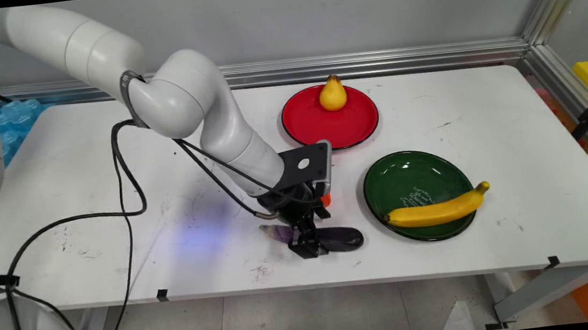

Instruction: Place the picked object on the table

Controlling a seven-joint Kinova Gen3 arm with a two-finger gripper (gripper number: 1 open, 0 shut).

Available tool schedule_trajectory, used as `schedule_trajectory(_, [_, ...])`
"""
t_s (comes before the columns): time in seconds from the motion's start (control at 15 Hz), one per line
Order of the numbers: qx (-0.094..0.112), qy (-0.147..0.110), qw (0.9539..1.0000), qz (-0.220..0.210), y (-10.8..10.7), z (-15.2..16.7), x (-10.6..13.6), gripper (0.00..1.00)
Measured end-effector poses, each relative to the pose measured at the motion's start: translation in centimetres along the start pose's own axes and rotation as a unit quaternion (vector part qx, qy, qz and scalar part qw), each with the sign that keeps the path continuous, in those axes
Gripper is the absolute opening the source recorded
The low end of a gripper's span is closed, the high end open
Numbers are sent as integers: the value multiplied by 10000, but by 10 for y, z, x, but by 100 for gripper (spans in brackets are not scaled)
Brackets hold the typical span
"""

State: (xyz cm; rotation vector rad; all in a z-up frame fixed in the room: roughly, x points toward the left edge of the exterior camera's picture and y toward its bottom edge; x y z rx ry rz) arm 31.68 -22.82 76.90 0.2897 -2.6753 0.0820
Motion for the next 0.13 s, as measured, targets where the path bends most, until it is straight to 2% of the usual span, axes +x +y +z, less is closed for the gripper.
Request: schedule_trajectory(0.13, [4,41,10000,18,2,-7,0,100])
